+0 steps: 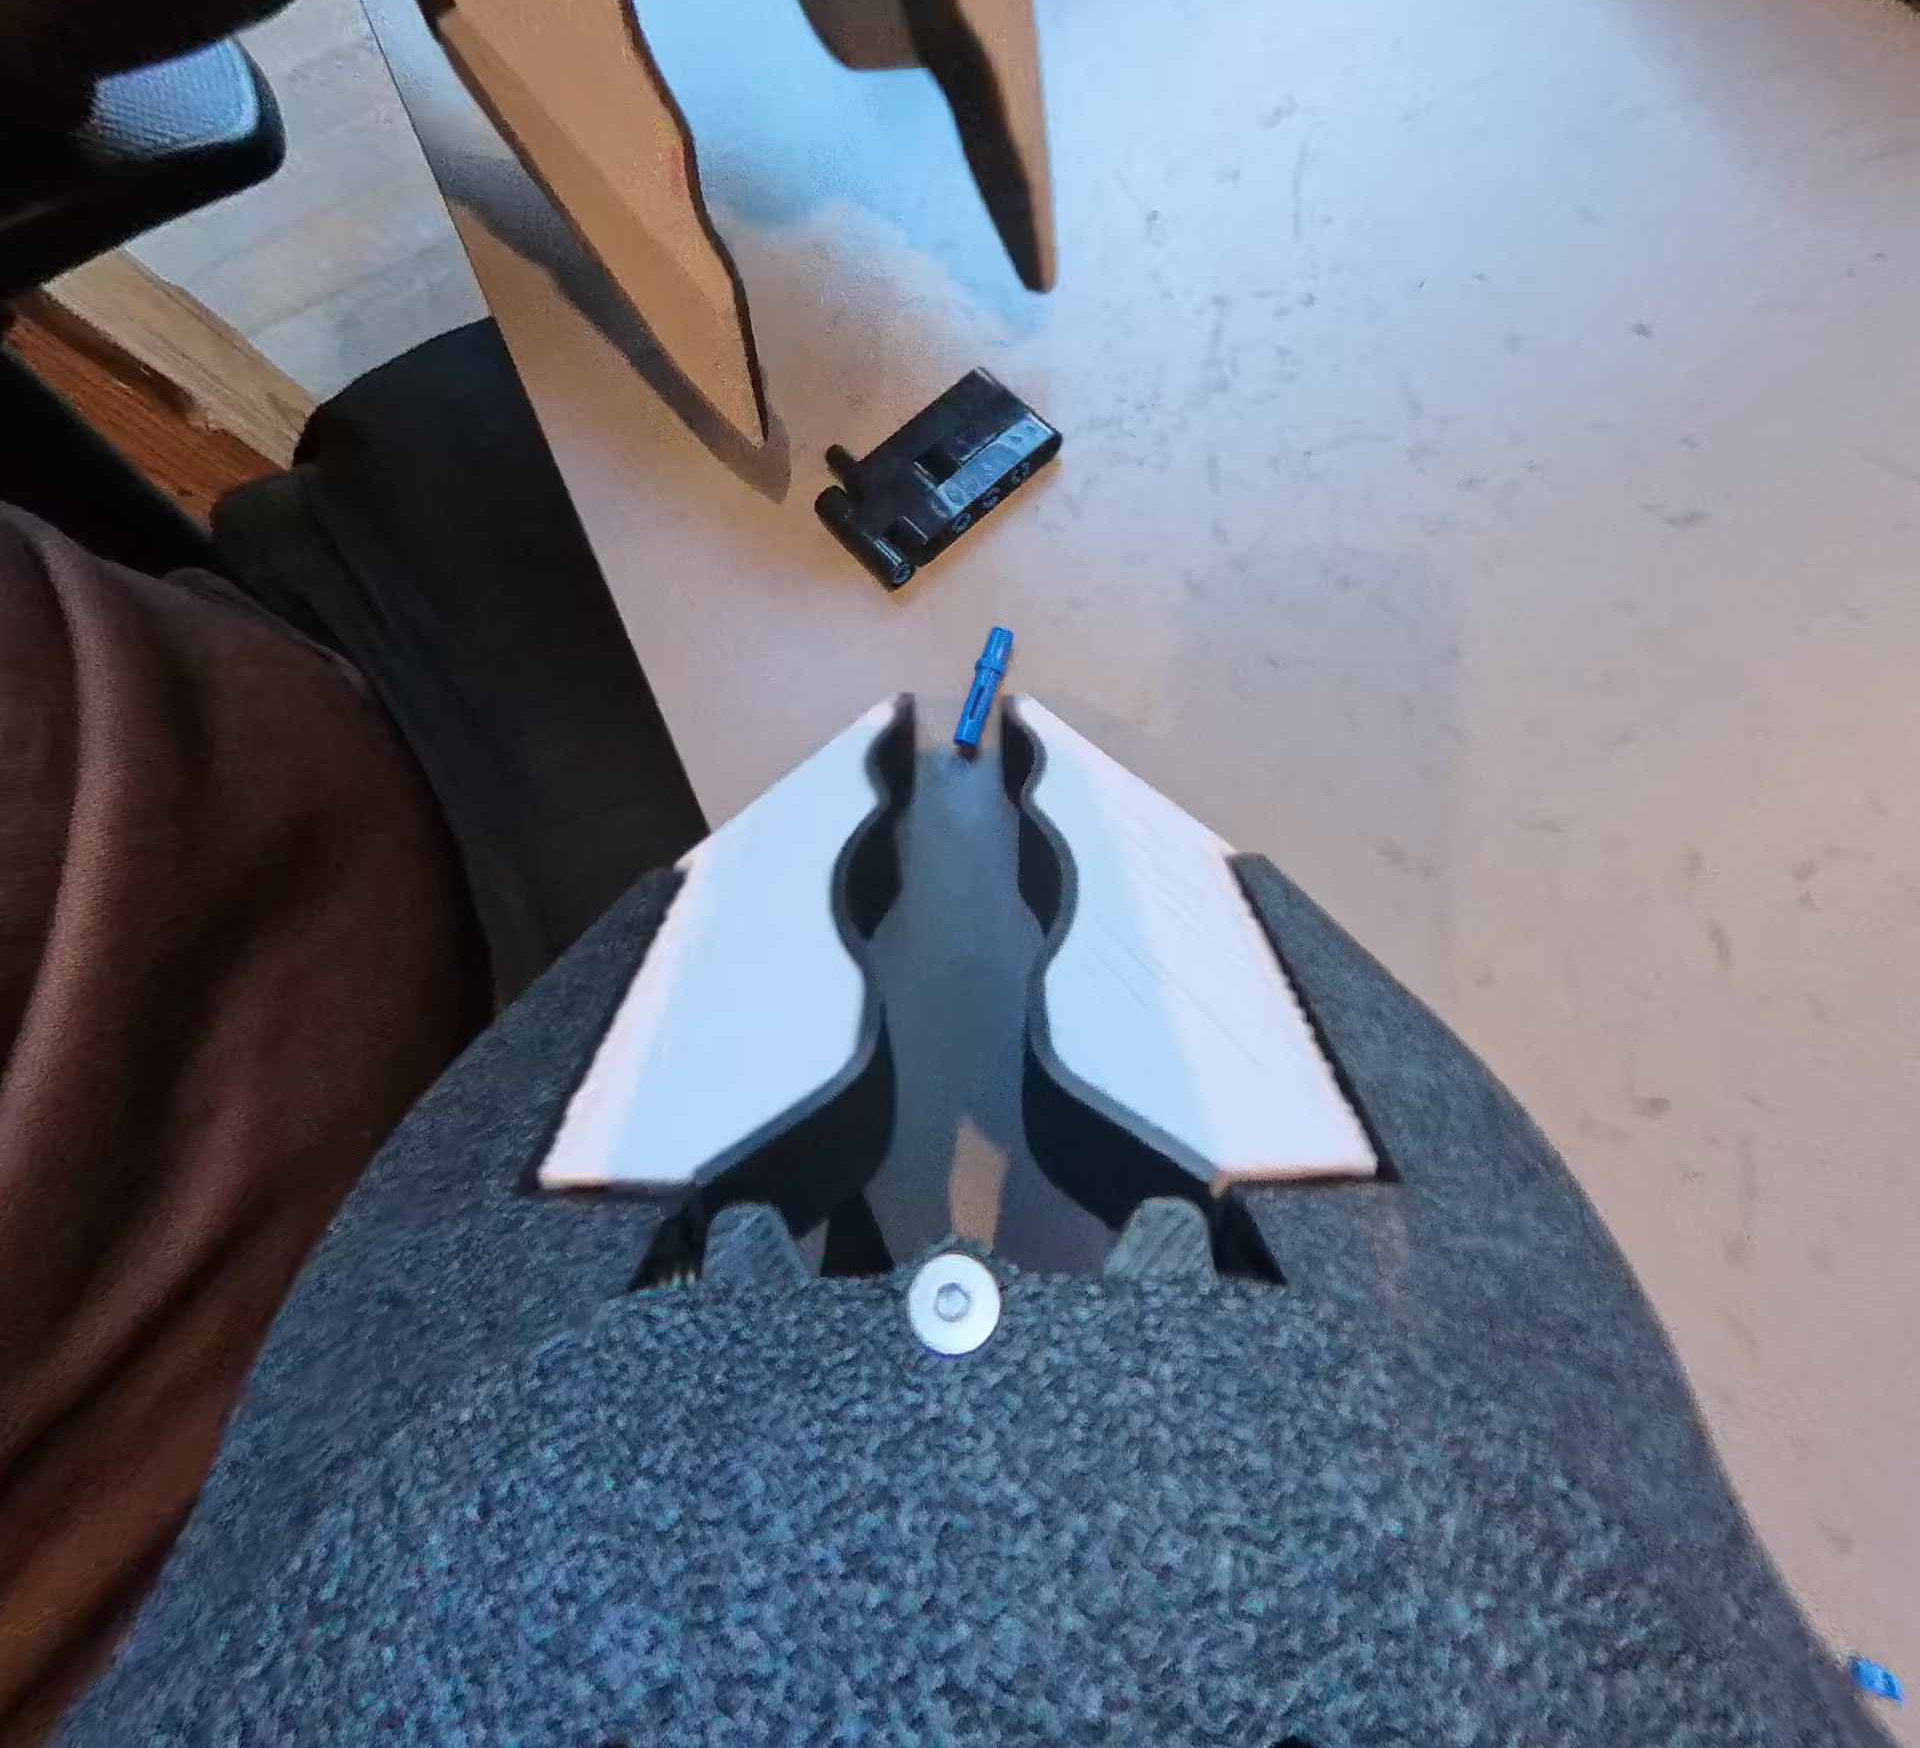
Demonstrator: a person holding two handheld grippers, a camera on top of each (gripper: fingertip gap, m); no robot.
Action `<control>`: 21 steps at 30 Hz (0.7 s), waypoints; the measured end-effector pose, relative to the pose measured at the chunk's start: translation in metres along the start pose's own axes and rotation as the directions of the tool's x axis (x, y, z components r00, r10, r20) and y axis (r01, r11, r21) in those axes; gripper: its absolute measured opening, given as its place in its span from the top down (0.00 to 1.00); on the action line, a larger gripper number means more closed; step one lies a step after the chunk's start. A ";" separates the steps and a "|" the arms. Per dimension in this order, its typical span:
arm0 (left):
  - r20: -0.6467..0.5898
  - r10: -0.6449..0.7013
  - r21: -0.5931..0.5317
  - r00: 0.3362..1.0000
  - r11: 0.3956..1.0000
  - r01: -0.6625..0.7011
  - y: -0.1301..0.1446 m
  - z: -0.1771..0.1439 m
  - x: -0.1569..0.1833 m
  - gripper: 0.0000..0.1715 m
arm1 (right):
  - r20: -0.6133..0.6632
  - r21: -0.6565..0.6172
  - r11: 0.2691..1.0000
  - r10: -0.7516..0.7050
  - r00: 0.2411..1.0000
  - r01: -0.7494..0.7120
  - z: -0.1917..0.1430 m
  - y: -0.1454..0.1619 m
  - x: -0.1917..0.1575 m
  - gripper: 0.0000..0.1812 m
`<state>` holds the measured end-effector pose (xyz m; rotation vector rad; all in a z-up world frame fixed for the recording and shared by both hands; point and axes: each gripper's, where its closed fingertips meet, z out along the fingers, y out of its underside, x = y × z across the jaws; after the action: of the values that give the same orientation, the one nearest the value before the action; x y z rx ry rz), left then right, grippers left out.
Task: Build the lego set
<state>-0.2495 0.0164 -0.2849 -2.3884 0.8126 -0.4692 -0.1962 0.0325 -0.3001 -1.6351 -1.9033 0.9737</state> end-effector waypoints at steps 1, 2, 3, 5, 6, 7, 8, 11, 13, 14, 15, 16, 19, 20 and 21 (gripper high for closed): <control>-0.001 -0.006 0.009 1.000 1.000 0.006 -0.002 0.001 0.000 0.64 | -0.009 -0.004 1.000 -0.014 1.000 0.014 0.001 0.000 0.000 0.97; -0.006 -0.002 0.007 1.000 1.000 0.002 -0.003 0.003 0.001 0.63 | -0.012 -0.004 1.000 -0.021 1.000 0.021 0.002 0.000 -0.001 0.97; 0.005 -0.002 -0.008 1.000 1.000 0.002 -0.001 0.008 -0.002 0.61 | -0.012 -0.001 1.000 -0.021 1.000 0.021 0.002 -0.001 -0.002 0.97; 0.001 0.007 -0.029 1.000 1.000 -0.007 -0.002 0.017 0.000 0.60 | -0.011 0.004 1.000 -0.021 1.000 0.021 0.003 -0.001 -0.003 0.97; -0.016 0.016 -0.033 1.000 0.999 -0.017 -0.003 0.020 0.004 0.60 | -0.014 0.006 1.000 -0.024 1.000 0.024 0.004 -0.001 -0.004 0.97; -0.009 0.020 -0.040 1.000 0.999 -0.020 -0.004 0.021 0.006 0.60 | -0.018 0.006 1.000 -0.028 0.999 0.028 0.003 -0.002 -0.004 0.97; 0.005 0.029 -0.052 1.000 0.998 -0.028 -0.004 0.022 0.006 0.60 | -0.024 0.006 0.999 -0.034 0.999 0.034 0.003 -0.001 -0.004 0.97; 0.095 0.109 -0.071 0.990 0.992 -0.102 -0.001 0.024 0.004 0.65 | -0.045 -0.001 0.998 -0.069 0.997 0.069 0.003 -0.001 -0.004 0.98; 0.076 0.116 -0.043 0.990 0.993 -0.113 -0.001 0.025 0.014 0.73 | -0.040 -0.004 0.995 -0.100 0.994 0.100 0.003 -0.001 -0.007 0.98; 0.076 0.107 -0.032 0.991 0.994 -0.105 -0.001 0.025 0.015 0.73 | -0.021 -0.001 0.994 -0.112 0.994 0.112 0.004 -0.002 -0.011 0.98; 0.076 0.102 -0.024 0.992 0.995 -0.101 0.000 0.025 0.016 0.73 | -0.006 0.001 0.993 -0.121 0.993 0.121 0.005 -0.002 -0.014 0.98; 0.072 0.105 -0.019 0.992 0.994 -0.104 0.001 0.024 0.017 0.73 | -0.003 0.002 0.992 -0.130 0.992 0.130 0.006 -0.002 -0.016 0.98; 0.038 0.147 -0.029 0.988 0.989 -0.146 0.005 0.023 0.028 0.73 | 0.028 -0.002 0.987 -0.158 0.987 0.158 0.006 -0.002 -0.025 0.98; 0.023 0.166 -0.033 0.986 0.986 -0.165 0.007 0.022 0.033 0.73 | 0.034 -0.006 0.986 -0.167 0.985 0.167 0.005 -0.001 -0.027 0.98; 0.008 0.183 -0.036 0.983 0.983 -0.183 0.009 0.021 0.037 0.73 | 0.046 -0.007 0.984 -0.176 0.983 0.176 0.005 -0.001 -0.031 0.98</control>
<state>-0.2153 -0.0043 -0.3014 -2.3180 1.0320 -0.3699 -0.1943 0.0013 -0.2993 -1.4331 -2.0470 0.9357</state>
